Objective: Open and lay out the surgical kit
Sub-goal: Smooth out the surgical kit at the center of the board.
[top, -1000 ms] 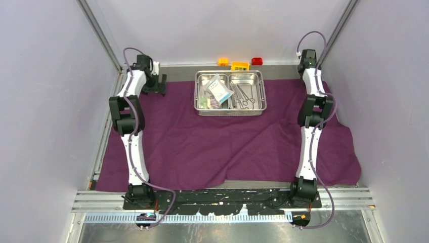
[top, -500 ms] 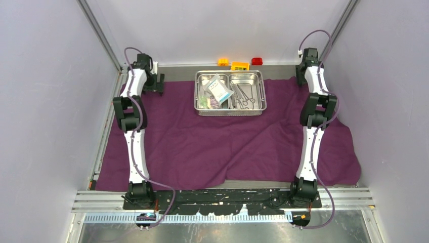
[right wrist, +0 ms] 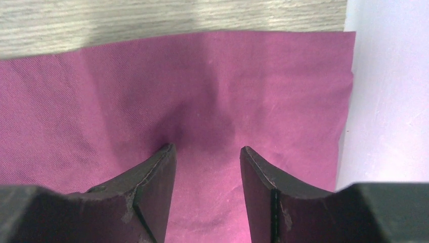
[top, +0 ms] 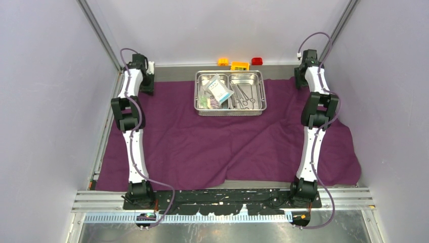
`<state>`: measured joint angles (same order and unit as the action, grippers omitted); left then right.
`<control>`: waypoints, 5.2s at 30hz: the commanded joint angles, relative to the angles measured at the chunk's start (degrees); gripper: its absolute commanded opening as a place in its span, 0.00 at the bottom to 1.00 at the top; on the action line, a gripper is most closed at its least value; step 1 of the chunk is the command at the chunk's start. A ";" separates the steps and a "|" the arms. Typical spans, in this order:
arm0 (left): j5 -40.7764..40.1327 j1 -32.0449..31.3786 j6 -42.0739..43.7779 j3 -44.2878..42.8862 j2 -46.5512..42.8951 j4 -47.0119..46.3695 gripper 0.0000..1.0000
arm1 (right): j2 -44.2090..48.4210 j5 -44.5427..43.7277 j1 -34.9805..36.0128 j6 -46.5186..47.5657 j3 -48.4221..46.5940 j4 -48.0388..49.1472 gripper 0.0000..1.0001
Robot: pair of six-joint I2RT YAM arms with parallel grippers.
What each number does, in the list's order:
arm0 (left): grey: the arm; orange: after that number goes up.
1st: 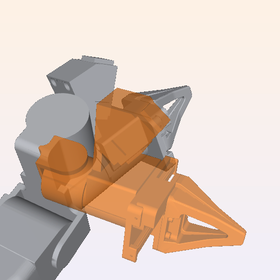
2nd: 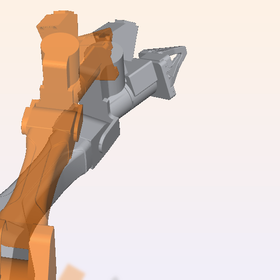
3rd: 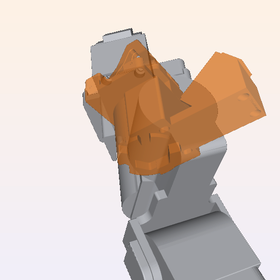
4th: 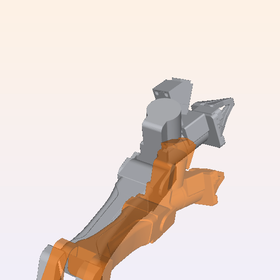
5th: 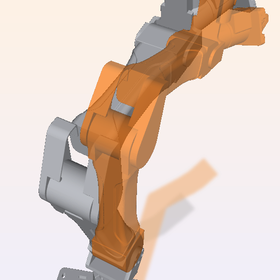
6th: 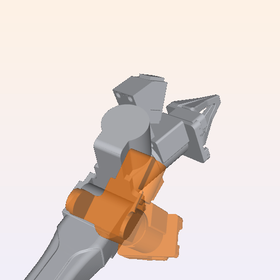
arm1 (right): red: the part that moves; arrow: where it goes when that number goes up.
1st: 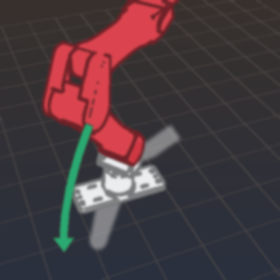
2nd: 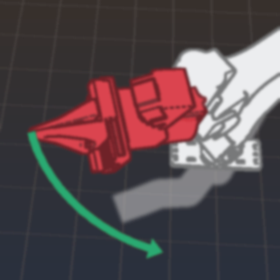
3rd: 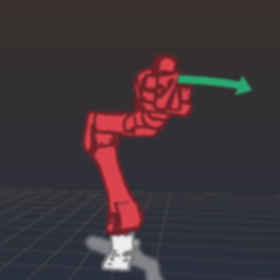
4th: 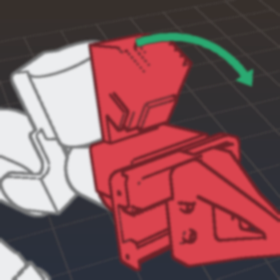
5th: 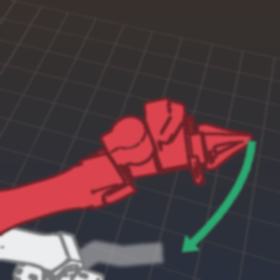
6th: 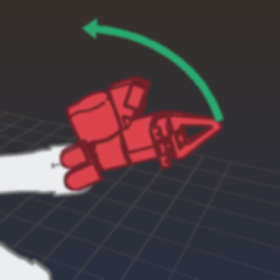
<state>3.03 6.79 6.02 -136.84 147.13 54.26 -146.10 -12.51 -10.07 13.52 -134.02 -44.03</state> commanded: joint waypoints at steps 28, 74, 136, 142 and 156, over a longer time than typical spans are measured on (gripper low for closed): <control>-15.65 4.24 9.49 -6.99 6.99 0.85 0.00 | 4.90 -2.45 -0.38 0.10 -0.63 -1.66 0.55; -26.00 0.33 16.49 -9.00 6.54 -5.41 0.83 | -1.23 -14.10 -3.59 11.77 -0.17 0.37 0.53; -4.63 2.09 43.52 99.06 -69.26 -27.68 0.92 | 77.74 8.91 -6.33 39.02 99.17 -9.52 0.56; -7.16 3.35 46.00 99.14 -68.71 -25.38 0.90 | 77.21 11.69 -7.04 31.33 91.94 -8.34 0.57; -6.20 10.93 49.35 96.49 -62.03 -23.02 0.82 | 53.34 9.07 -10.16 6.03 65.19 12.72 0.57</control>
<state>-0.78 15.88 53.17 -41.93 81.14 27.53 -84.82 -0.82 -19.90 27.64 -62.19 -39.66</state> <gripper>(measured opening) 0.826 0.573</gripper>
